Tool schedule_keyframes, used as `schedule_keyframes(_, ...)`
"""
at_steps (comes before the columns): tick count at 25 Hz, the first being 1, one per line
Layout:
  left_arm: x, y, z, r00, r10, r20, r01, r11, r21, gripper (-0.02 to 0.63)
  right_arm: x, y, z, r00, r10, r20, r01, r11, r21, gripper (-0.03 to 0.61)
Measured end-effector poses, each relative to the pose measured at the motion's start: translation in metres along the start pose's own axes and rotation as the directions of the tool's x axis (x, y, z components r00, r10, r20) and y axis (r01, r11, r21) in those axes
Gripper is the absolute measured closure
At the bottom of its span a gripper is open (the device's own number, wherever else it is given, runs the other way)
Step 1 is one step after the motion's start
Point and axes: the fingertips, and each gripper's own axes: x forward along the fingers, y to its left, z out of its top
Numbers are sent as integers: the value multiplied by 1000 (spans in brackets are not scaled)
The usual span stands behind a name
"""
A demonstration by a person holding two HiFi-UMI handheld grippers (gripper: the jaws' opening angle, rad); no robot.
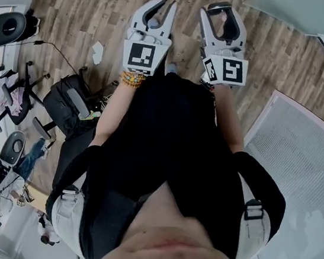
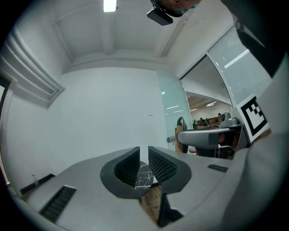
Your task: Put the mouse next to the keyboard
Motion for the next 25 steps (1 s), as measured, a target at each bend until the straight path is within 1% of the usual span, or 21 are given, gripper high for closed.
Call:
schedule_keyframes(3,31,17,-3,1000,-13,11,13,1000,-1,551,25,-18,-2,999,-32,0,32,999,-25,311)
schedule_keyframes(5,57,32,1,999,-28,18,28,1000,-3,551,47,-33,0,999,-52,-1,52,998,-39,311)
schedule_keyframes(8,97,54,10,998,-55,33,55,998,14,551,85,-59,6,996,-89,-5,88,994,-62,311)
schedule_keyframes(15,171,106,15,993,-118,25,118,993,7,551,159,-114,7,982,-180,-51,173,979,-109,311)
schedule_keyframes(18,194,130,17,991,-131,33,131,991,4,551,192,-129,8,976,-209,-67,199,970,-140,311)
schedule_keyframes(22,217,156,13,988,-152,34,152,988,-1,551,225,-140,11,970,-234,-62,222,962,-157,311)
schedule_keyframes(25,239,168,4,984,-174,34,174,985,1,552,249,-152,2,966,-252,-60,241,959,-146,311)
